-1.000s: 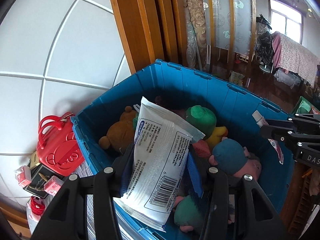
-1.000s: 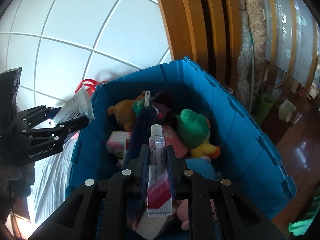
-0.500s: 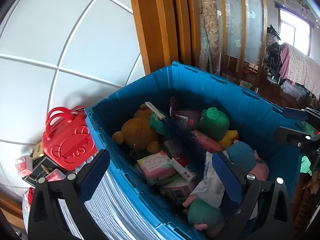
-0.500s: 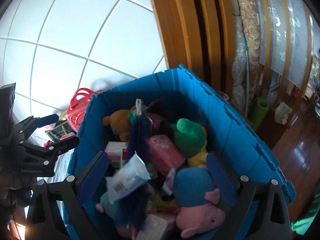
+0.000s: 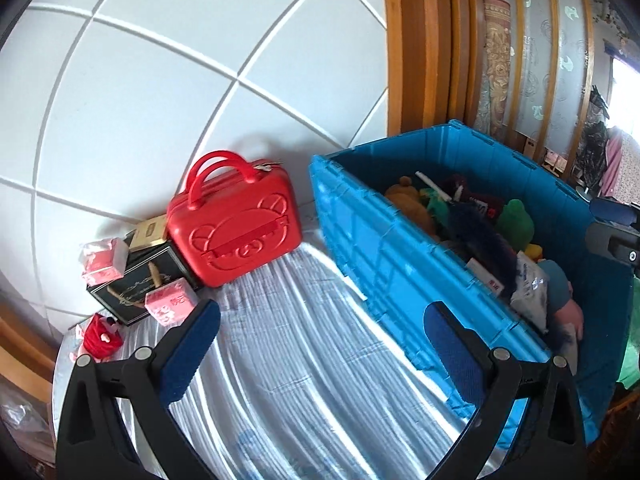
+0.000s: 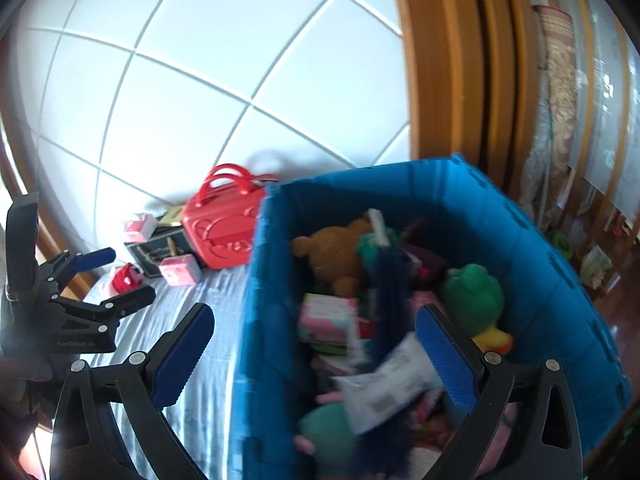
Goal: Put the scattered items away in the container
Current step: 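Withdraw both open tools from the bin toward the bed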
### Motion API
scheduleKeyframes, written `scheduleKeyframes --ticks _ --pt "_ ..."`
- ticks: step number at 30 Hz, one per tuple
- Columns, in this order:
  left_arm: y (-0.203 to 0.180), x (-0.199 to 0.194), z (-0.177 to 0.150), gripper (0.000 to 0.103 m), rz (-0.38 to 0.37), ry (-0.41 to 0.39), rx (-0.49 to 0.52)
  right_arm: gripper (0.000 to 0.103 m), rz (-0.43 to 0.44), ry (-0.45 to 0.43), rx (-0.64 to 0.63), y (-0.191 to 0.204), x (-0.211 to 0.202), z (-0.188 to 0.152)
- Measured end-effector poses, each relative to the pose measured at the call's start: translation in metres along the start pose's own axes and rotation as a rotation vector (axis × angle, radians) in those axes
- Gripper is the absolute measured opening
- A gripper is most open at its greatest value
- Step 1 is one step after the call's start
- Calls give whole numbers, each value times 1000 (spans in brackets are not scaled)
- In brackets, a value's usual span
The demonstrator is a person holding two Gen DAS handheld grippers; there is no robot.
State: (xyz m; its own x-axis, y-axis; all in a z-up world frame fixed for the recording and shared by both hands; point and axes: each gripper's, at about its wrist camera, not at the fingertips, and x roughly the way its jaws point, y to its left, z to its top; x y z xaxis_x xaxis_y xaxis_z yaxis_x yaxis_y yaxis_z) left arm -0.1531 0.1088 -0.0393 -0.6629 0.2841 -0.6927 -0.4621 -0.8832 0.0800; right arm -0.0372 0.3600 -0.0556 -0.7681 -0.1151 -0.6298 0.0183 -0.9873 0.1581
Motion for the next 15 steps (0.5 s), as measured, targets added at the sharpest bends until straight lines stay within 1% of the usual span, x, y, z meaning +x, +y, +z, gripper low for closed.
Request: scheduleKeyframes --ticks 3,6,11,15 --pt "51 -5 -24 103 40 16 -30 102 20 11 -33 47 16 3" --pt "107 -7 -50 103 83 28 -73 102 50 30 -61 93 42 4" --pt "194 0 -94 103 165 56 -125 102 107 65 -134 176 99 6" --pt "257 17 -127 103 234 82 -141 102 164 93 -219 241 153 6"
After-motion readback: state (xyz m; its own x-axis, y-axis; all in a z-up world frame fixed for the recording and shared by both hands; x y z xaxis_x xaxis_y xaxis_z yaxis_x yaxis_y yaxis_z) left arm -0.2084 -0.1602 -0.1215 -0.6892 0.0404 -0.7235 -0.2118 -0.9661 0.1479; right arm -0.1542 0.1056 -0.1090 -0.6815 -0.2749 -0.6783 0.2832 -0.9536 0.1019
